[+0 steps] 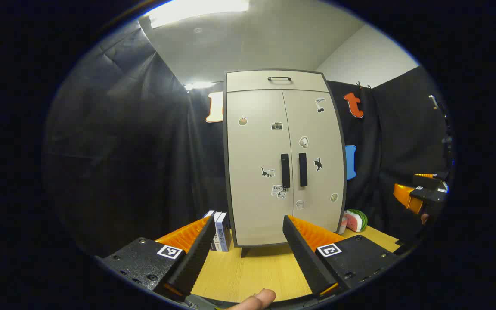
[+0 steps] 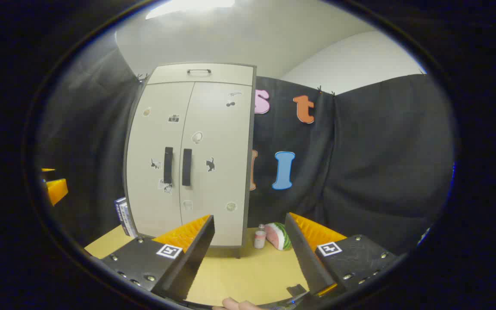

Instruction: Open the right door of the double-door shoe cabinet with the right hand, and open the left door with the left hand.

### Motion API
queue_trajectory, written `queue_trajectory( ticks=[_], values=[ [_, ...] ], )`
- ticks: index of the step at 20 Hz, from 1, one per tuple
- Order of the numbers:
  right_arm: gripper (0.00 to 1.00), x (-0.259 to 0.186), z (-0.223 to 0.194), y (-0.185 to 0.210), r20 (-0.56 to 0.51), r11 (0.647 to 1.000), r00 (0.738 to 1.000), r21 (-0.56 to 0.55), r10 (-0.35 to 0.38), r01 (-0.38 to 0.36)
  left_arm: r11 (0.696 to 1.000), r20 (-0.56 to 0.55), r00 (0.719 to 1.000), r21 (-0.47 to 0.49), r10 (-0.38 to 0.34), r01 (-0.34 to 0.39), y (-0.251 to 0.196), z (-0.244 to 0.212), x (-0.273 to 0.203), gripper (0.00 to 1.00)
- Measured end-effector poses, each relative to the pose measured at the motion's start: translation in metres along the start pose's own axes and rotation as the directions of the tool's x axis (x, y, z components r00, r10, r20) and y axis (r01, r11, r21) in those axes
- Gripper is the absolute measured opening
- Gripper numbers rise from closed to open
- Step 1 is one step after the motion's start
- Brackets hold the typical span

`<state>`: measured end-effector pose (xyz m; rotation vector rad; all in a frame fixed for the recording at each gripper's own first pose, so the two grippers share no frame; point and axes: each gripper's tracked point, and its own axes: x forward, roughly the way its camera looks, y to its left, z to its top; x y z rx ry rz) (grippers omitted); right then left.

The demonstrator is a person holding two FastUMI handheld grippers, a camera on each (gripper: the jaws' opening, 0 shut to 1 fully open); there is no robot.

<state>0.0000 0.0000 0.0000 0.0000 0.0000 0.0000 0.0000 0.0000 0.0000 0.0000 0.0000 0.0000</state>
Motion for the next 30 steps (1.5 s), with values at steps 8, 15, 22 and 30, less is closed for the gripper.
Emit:
queue_trajectory(
  ticks=[8, 15, 22, 30],
  values=[
    [0.98, -0.001, 0.004, 0.005, 0.016, 1.0, 0.999, 0.01, 0.028, -0.028, 0.999, -0.001, 1.0, -0.03, 0.025, -0.025, 0.01, -0.002, 0.003, 0.98],
    [0.98, 0.017, -0.012, 0.007, 0.002, 0.999, 0.999, -0.012, 0.039, -0.039, 1.0, 0.01, 1.0, -0.022, 0.013, -0.013, 0.005, -0.004, 0.023, 0.98],
    [0.98, 0.071, -0.025, 0.015, -0.025, 0.999, 0.998, 0.018, 0.049, -0.049, 0.999, -0.002, 1.0, -0.031, 0.022, -0.022, 0.02, -0.019, 0.057, 0.98],
    [0.96, 0.156, -0.023, 0.071, -0.054, 0.988, 0.99, 0.086, 0.131, -0.126, 0.999, -0.019, 1.0, -0.047, 0.021, -0.022, 0.035, -0.028, 0.088, 0.99]
  ],
)
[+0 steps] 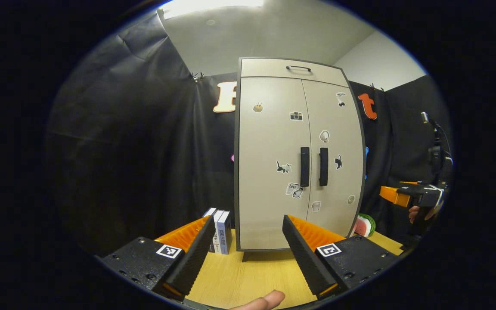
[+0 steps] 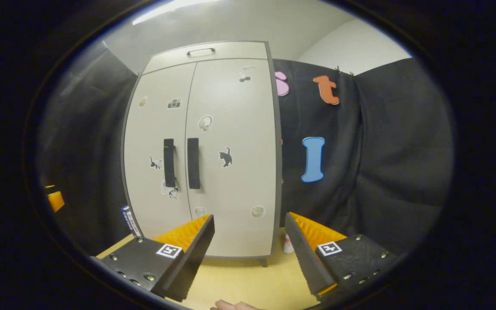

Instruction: Open the right door of the double-door shoe cabinet with the right hand, and open the left door with the left hand.

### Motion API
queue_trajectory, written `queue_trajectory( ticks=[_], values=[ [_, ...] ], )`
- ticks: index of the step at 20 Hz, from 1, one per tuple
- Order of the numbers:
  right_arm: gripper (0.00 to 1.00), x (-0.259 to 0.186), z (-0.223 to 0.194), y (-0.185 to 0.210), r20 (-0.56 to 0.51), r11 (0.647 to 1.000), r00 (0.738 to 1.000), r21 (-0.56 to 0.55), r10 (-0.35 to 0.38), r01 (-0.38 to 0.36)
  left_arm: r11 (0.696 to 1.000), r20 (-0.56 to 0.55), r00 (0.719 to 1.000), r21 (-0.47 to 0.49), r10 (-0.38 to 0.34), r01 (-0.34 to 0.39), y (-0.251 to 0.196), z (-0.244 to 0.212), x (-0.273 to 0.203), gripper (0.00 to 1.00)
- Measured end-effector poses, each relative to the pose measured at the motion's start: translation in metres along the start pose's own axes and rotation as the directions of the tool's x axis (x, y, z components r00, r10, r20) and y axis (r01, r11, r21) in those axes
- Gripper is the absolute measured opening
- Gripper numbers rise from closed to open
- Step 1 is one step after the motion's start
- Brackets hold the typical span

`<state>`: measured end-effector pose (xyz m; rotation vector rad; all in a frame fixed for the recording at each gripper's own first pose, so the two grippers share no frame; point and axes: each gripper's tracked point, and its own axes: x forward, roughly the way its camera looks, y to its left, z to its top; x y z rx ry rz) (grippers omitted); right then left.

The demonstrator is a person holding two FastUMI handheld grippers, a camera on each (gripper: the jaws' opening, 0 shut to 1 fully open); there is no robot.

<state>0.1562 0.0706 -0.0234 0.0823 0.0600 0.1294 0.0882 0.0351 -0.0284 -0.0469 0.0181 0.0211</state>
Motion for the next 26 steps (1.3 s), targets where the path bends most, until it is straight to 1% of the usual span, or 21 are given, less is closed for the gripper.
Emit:
queue_trajectory(
  ticks=[1, 2, 3, 6, 7, 8, 10, 12, 13, 14, 15, 16, 18, 20, 23, 24, 25, 26],
  values=[
    [0.98, 0.011, 0.001, 0.007, -0.006, 1.0, 1.0, -0.007, 0.01, -0.01, 1.0, 0.001, 1.0, 0.001, 0.001, -0.001, 0.001, 0.001, 0.003, 0.98],
    [0.96, 0.021, 0.002, 0.013, -0.009, 1.0, 1.0, -0.013, 0.017, -0.017, 1.0, 0.001, 1.0, 0.005, -0.001, 0.001, 0.001, 0.003, 0.007, 0.98],
    [0.98, 0.031, 0.005, 0.021, -0.008, 0.999, 1.0, -0.015, 0.029, -0.029, 1.0, 0.001, 1.0, 0.01, -0.005, 0.005, 0.001, 0.004, 0.01, 0.98],
    [0.98, 0.058, 0.015, 0.047, -0.002, 0.998, 0.998, -0.01, 0.067, -0.067, 1.0, 0.006, 1.0, 0.015, -0.024, 0.024, -0.001, 0.003, 0.015, 0.98],
    [0.96, 0.067, 0.019, 0.057, -0.001, 0.997, 0.997, -0.003, 0.082, -0.082, 1.0, 0.006, 1.0, 0.012, -0.029, 0.029, -0.003, 0.002, 0.016, 0.98],
    [0.96, 0.074, 0.023, 0.066, 0.0, 0.995, 0.995, -0.001, 0.099, -0.099, 0.999, 0.008, 0.999, 0.01, -0.039, 0.039, -0.006, 0.001, 0.017, 0.98],
    [0.96, 0.093, 0.035, 0.083, 0.022, 0.992, 0.992, -0.009, 0.124, -0.124, 0.998, -0.001, 0.998, 0.007, -0.067, 0.067, -0.014, -0.004, 0.017, 0.98],
    [0.98, 0.109, 0.046, 0.095, 0.045, 0.992, 0.991, -0.02, 0.128, -0.127, 0.997, 0.003, 0.997, 0.004, -0.078, 0.078, -0.016, -0.005, 0.02, 0.98],
    [0.98, 0.117, 0.049, 0.103, 0.049, 0.99, 0.989, -0.022, 0.141, -0.14, 0.997, -0.002, 0.997, 0.003, -0.082, 0.082, -0.016, -0.008, 0.02, 0.98],
    [0.96, 0.123, 0.05, 0.113, 0.051, 0.988, 0.987, -0.025, 0.155, -0.154, 0.997, -0.001, 0.997, -0.001, -0.074, 0.074, -0.013, -0.01, 0.02, 0.98],
    [0.96, 0.13, 0.051, 0.122, 0.044, 0.985, 0.985, -0.025, 0.169, -0.168, 0.998, 0.003, 0.998, -0.01, -0.065, 0.065, -0.011, -0.011, 0.021, 0.98],
    [0.99, 0.136, 0.048, 0.129, 0.034, 0.984, 0.984, -0.036, 0.176, -0.174, 0.998, 0.004, 0.998, -0.017, -0.061, 0.062, -0.009, -0.013, 0.021, 0.98],
    [0.98, 0.149, 0.05, 0.136, 0.036, 0.986, 0.987, -0.058, 0.157, -0.155, 0.998, -0.005, 0.998, -0.04, -0.057, 0.056, -0.004, -0.019, 0.023, 0.98],
    [0.98, 0.156, 0.052, 0.145, 0.043, 0.985, 0.986, -0.069, 0.163, -0.16, 0.997, -0.02, 0.998, -0.05, -0.063, 0.062, -0.002, -0.025, 0.025, 0.99],
    [0.97, 0.171, 0.045, 0.152, 0.019, 0.984, 0.985, -0.061, 0.172, -0.17, 0.992, -0.038, 0.995, -0.082, -0.097, 0.093, -0.003, -0.032, 0.027, 0.96],
    [0.97, 0.18, 0.044, 0.15, 0.021, 0.985, 0.987, -0.068, 0.159, -0.157, 0.993, -0.039, 0.995, -0.082, -0.091, 0.088, 0.0, -0.032, 0.028, 0.97],
    [0.81, 0.181, 0.045, 0.145, 0.023, 0.988, 0.99, -0.061, 0.141, -0.139, 0.995, -0.036, 0.997, -0.072, -0.075, 0.072, 0.008, -0.033, 0.029, 0.96],
    [0.74, 0.188, 0.043, 0.142, 0.014, 0.991, 0.992, -0.053, 0.123, -0.122, 0.996, -0.033, 0.997, -0.058, -0.066, 0.064, 0.011, -0.033, 0.029, 0.96]
  ],
)
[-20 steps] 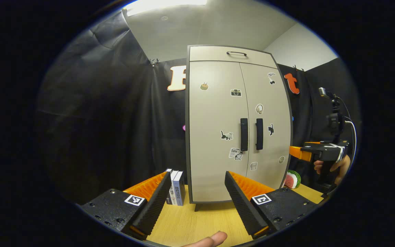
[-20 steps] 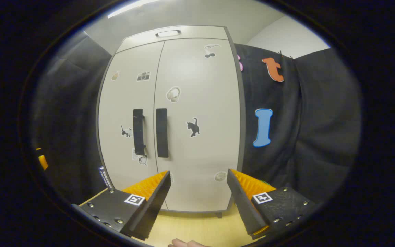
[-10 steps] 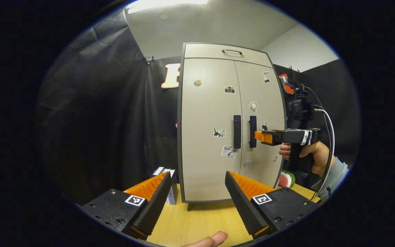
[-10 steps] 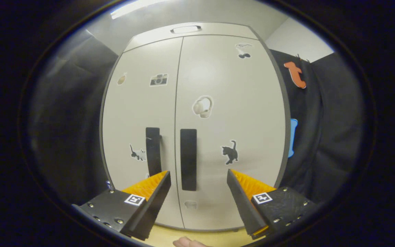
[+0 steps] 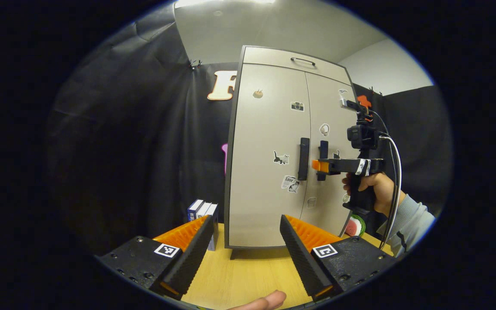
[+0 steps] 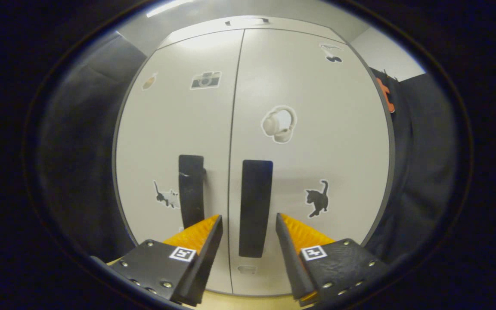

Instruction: Open the right door of the double-door shoe cabinet with the right hand, and open the left door with the left hand.

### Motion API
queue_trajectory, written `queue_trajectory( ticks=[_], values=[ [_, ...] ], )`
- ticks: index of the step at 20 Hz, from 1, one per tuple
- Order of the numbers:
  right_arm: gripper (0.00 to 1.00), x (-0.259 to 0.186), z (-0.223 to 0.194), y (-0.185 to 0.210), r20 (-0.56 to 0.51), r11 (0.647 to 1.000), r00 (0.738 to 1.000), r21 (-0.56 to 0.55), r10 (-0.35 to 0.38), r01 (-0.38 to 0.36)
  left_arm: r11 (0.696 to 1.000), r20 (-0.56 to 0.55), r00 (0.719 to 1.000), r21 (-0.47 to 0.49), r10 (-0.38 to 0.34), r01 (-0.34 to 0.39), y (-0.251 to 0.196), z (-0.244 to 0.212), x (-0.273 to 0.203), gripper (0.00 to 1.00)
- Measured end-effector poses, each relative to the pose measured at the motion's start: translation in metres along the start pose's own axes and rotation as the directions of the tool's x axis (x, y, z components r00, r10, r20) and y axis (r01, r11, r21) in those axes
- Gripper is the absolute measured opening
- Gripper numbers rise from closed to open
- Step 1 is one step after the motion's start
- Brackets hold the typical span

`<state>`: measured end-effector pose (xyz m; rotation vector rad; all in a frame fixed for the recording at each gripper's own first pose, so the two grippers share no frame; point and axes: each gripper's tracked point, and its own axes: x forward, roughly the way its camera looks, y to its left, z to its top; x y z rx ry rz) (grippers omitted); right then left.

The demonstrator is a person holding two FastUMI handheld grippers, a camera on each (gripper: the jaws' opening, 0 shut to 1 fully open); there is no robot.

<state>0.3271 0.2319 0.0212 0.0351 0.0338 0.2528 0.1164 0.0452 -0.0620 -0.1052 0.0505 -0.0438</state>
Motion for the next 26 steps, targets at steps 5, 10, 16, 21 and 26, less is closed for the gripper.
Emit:
queue_trajectory(
  ticks=[5, 10, 16, 21, 26],
  values=[
    [0.4, 0.006, 0.01, 0.009, 0.003, 0.997, 0.999, 0.058, 0.043, -0.043, 0.999, 0.02, 1.0, 0.04, -0.02, 0.019, -0.003, 0.0, -0.006, 0.96],
    [0.29, 0.007, 0.007, 0.004, 0.0, 0.997, 0.999, 0.062, 0.048, -0.048, 0.999, 0.02, 1.0, 0.038, -0.021, 0.021, -0.008, -0.002, -0.011, 0.96],
    [0.16, -0.009, 0.007, 0.001, -0.018, 0.996, 1.0, 0.088, 0.026, -0.024, 0.999, 0.032, 0.999, 0.037, 0.0, -0.001, -0.004, 0.002, -0.02, 0.96],
    [0.16, -0.029, 0.007, -0.004, -0.023, 0.997, 0.999, 0.07, 0.034, -0.032, 1.0, 0.036, 0.999, 0.001, 0.021, -0.021, -0.004, 0.008, -0.03, 0.96],
    [0.16, -0.059, 0.006, -0.015, -0.033, 0.996, 0.998, 0.066, 0.054, -0.052, 1.0, 0.05, 0.999, 0.017, -0.002, 0.001, -0.022, 0.014, -0.05, 0.96]
  ],
)
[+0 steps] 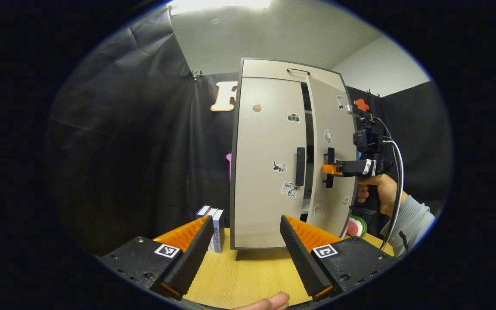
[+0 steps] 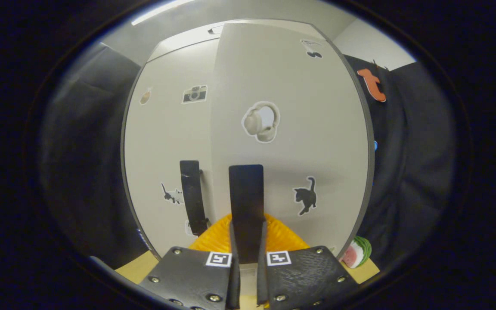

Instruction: Open the right door of the double-door shoe cabinet with the right hand, and open the left door with the left hand.

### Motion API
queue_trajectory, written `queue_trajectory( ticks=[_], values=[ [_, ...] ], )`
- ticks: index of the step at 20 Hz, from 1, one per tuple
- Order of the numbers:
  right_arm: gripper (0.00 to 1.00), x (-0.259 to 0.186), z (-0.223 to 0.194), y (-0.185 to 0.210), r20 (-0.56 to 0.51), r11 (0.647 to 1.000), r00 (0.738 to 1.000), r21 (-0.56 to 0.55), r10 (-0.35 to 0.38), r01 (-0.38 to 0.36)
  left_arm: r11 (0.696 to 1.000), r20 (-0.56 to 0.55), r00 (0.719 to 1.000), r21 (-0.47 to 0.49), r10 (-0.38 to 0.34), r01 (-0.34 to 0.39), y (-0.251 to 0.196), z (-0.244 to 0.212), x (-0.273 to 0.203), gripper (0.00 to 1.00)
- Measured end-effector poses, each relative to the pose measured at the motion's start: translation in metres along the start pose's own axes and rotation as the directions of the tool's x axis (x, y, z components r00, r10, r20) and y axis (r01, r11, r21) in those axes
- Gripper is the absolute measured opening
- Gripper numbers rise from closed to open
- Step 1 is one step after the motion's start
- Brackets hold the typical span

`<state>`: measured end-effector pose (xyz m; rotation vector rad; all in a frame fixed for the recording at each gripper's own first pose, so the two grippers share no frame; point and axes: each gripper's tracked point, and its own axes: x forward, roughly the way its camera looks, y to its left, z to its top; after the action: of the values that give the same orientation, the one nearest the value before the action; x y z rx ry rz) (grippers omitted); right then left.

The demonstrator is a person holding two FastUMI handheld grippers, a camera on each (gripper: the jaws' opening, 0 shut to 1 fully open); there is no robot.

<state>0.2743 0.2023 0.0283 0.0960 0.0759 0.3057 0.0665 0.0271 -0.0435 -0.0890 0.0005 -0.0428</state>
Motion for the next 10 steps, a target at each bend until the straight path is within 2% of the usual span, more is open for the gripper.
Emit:
queue_trajectory(
  ticks=[2, 8, 9, 10],
  values=[
    [0.16, -0.007, 0.0, -0.003, -0.011, 1.0, 1.0, -0.003, 0.006, -0.006, 1.0, -0.006, 1.0, 0.014, -0.023, 0.023, -0.01, 0.0, -0.006, 0.96],
    [0.15, -0.031, -0.001, -0.014, -0.022, 1.0, 0.999, -0.008, 0.026, -0.027, 0.999, 0.012, 1.0, 0.039, -0.029, 0.028, -0.023, 0.007, -0.023, 0.96],
    [0.16, -0.034, 0.0, -0.016, -0.026, 0.999, 0.999, -0.01, 0.031, -0.032, 0.999, 0.01, 1.0, 0.041, -0.026, 0.025, -0.023, 0.007, -0.024, 0.99],
    [0.15, -0.038, -0.001, -0.019, -0.028, 0.999, 0.999, -0.017, 0.034, -0.034, 0.999, 0.009, 1.0, 0.041, -0.023, 0.022, -0.024, 0.007, -0.025, 0.96]
  ],
)
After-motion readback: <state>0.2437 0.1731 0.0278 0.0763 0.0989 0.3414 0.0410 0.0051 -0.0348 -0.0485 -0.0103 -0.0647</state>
